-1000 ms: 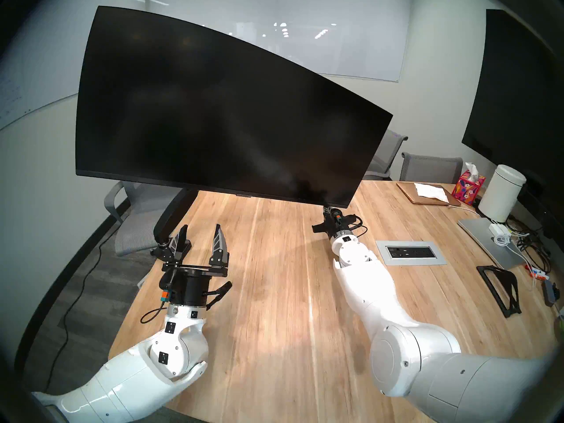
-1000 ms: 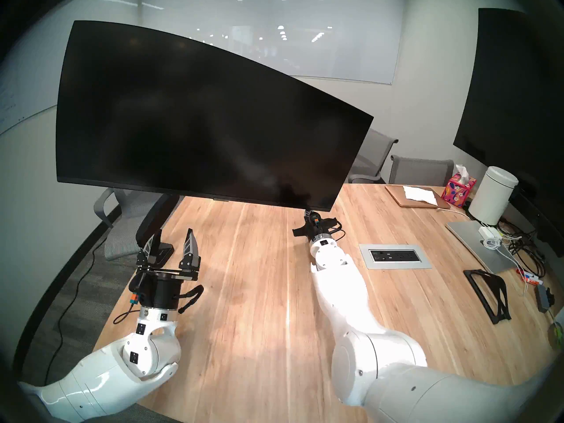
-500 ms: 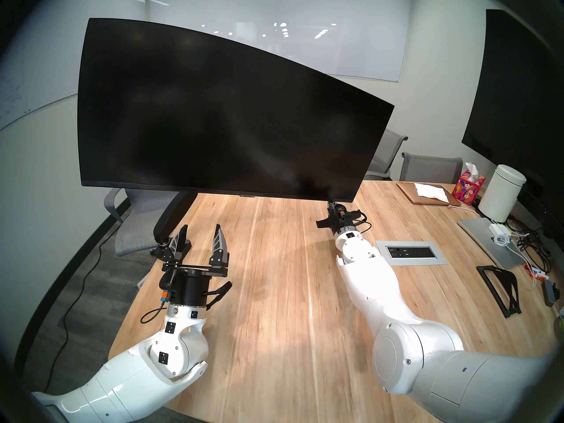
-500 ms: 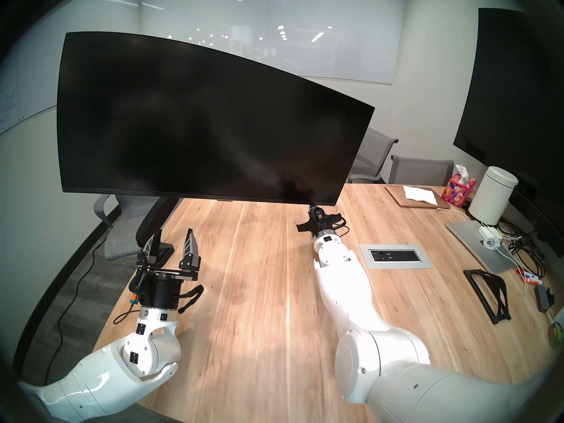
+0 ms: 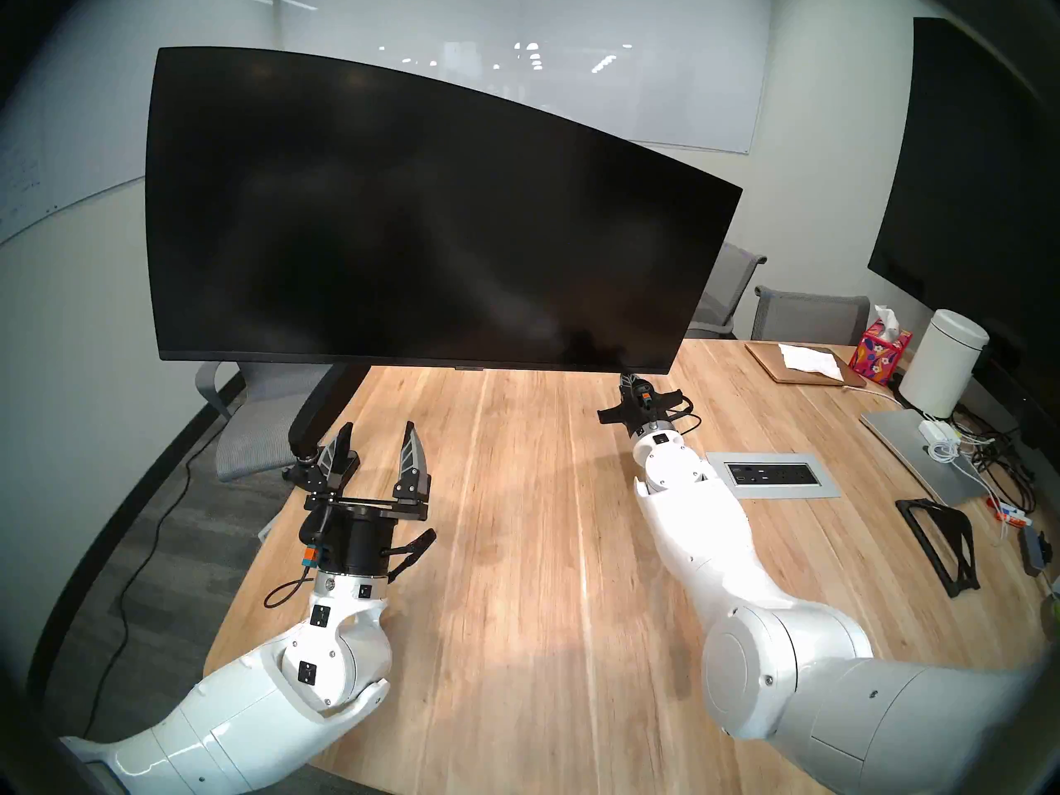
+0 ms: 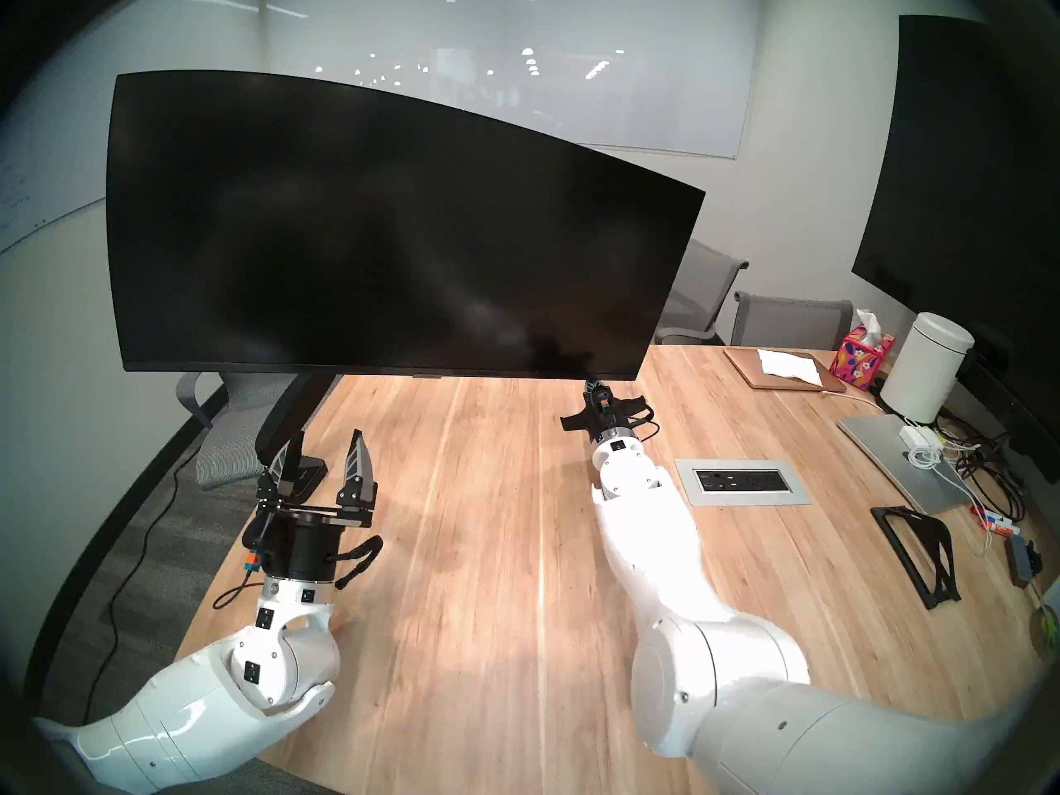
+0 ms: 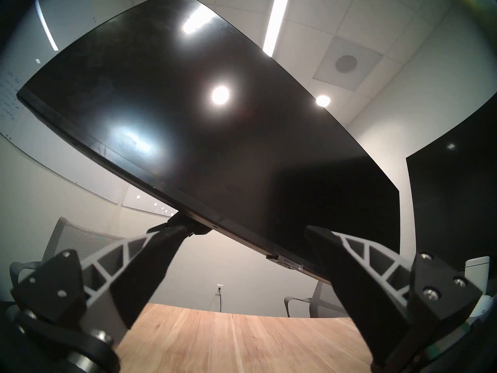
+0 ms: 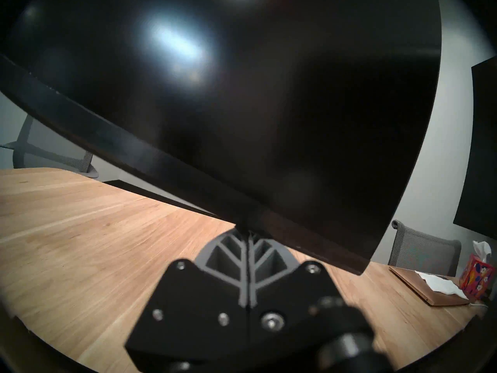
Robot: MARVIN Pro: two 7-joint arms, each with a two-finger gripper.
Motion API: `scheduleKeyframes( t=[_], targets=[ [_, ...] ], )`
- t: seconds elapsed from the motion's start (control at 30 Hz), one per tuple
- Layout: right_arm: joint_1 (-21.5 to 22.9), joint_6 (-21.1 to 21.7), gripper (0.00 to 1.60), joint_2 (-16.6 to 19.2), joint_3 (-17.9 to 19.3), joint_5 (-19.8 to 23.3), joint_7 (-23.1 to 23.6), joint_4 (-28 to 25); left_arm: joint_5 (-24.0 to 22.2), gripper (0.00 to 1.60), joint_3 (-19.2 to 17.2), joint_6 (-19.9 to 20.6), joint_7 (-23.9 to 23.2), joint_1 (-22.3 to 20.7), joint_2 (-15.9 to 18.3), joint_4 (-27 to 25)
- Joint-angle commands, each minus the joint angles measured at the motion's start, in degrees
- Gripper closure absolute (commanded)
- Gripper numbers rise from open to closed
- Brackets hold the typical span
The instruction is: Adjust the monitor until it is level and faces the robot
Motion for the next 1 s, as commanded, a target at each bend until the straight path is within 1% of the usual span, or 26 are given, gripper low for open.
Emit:
scheduleKeyframes(
  t=[0.0, 0.1, 0.13, 0.17, 0.97],
  targets=[
    [5.3, -3.6, 1.6, 0.2, -0.8, -0.7, -1.6, -4.9, 0.0, 0.0, -0.1, -0.2, 0.0, -0.2, 0.0, -0.6],
    [5.3, -3.6, 1.6, 0.3, -0.8, -1.0, -2.0, -4.9, 0.0, 0.0, -0.1, -0.2, 0.0, -0.2, 0.0, -0.6],
    [4.3, -4.5, 1.6, 0.4, -1.2, -0.8, -2.7, -4.5, 0.0, 0.0, -0.1, -0.2, 0.0, -0.2, 0.0, -0.6],
    [5.5, -3.7, 1.6, 0.3, -0.8, -1.2, -2.3, -5.0, 0.0, 0.0, -0.1, -0.2, 0.0, -0.2, 0.0, -0.6],
    [6.1, -3.6, 1.6, 0.9, -0.7, -3.1, -4.6, -5.4, 0.0, 0.0, -0.1, -0.2, 0.0, -0.2, -0.1, -0.6]
  ],
)
